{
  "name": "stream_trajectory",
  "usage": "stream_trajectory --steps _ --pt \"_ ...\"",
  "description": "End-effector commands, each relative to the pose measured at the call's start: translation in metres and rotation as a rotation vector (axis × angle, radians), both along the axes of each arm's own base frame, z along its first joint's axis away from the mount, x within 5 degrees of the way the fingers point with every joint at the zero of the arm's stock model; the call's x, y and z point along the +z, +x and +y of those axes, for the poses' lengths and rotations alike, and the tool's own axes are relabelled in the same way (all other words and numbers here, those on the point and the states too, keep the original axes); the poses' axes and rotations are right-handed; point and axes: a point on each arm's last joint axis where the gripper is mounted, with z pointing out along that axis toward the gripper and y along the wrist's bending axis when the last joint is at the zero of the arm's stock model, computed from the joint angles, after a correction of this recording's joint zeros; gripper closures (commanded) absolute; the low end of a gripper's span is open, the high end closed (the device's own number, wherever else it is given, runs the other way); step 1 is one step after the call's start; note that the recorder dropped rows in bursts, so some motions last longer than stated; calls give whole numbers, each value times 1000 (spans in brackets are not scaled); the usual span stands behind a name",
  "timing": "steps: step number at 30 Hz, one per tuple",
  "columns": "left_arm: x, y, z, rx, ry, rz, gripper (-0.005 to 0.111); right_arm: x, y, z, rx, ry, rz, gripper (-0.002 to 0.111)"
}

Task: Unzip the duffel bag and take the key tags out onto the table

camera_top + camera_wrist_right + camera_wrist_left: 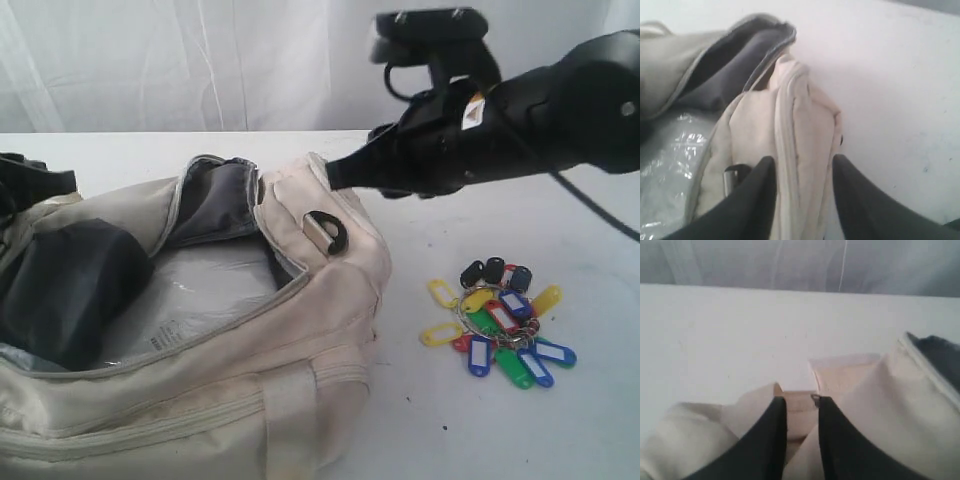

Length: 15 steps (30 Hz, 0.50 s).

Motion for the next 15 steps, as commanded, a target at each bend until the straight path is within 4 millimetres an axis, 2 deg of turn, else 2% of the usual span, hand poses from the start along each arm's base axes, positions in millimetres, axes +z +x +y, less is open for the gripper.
stream_trajectory --steps 1,4,7,11,15 --pt "46 -19 6 19 -13 -164 77 31 -1 -29 -86 76 -87 55" --pt "76 -39 8 21 -25 -271 79 52 -4 -51 -174 163 -125 57" --pt "97 -62 10 21 -29 -314 87 71 -12 -74 -217 161 -219 63" --pt "110 -93 12 21 -25 -271 106 80 -26 -103 -267 89 -308 73" --pt "109 -121 14 19 -7 -138 107 74 -43 -126 -338 116 -348 88"
